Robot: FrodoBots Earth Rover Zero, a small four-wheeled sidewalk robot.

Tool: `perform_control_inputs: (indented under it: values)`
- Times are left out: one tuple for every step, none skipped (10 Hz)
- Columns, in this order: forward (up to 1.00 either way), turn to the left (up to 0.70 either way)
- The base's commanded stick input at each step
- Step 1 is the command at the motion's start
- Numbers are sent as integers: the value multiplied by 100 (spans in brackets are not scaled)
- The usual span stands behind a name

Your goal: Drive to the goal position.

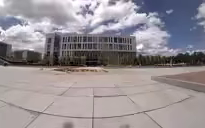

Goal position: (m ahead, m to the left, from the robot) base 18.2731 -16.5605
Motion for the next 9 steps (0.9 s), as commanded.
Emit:
perform_control_inputs:
  values:
    - [70,0]
    - [70,0]
    - [70,0]
    - [70,0]
    - [70,0]
    - [70,0]
    - [70,0]
    - [70,0]
    - [70,0]
